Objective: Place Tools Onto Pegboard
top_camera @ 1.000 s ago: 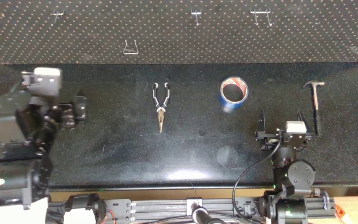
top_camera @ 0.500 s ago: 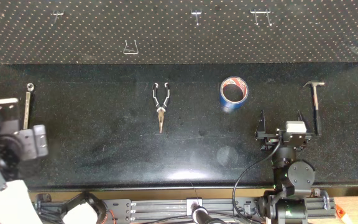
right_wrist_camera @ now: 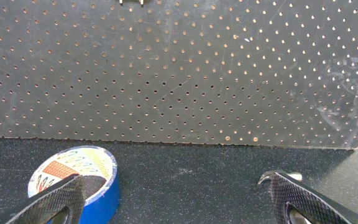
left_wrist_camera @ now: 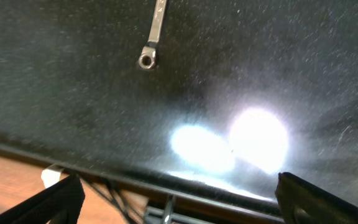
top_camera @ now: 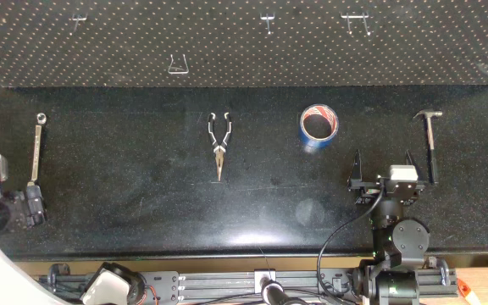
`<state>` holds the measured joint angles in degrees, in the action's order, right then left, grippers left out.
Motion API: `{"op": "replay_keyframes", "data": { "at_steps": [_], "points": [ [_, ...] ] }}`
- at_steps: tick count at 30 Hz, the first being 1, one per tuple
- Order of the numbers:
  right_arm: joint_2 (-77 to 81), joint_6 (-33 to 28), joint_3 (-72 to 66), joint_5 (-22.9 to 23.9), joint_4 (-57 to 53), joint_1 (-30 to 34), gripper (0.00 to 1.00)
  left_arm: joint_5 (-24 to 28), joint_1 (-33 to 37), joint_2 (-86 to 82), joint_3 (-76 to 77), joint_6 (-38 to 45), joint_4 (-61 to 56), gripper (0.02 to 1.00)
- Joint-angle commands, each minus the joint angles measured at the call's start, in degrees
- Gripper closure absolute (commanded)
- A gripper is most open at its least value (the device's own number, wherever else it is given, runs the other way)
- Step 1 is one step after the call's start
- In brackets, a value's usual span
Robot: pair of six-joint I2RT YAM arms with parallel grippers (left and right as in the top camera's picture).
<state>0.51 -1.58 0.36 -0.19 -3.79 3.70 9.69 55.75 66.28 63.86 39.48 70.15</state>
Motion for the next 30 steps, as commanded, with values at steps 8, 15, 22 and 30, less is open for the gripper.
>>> {"op": "replay_keyframes", "data": {
  "at_steps": [8,15,22,30],
  "points": [
    [-0.46,1.07,-0.11,-0.72,-0.28,0.24,0.047,12.2,6.27,2.56,1.03,1.57,-6.1,0.025],
    [-0.46,1.07,-0.11,-0.72,-0.31,0.24,0.047,11.54,6.29,4.5,1.03,10.29,-8.17,0.025],
    [-0.46,1.07,-0.11,-0.72,-0.28,0.24,0.047,11.58,8.57,8.98,1.03,12.72,-12.04,0.025],
    [-0.46,1.07,-0.13,-0.72,-0.31,0.24,0.047,12.76,8.35,20.46,1.03,17.38,-17.92,0.023]
  ]
}}
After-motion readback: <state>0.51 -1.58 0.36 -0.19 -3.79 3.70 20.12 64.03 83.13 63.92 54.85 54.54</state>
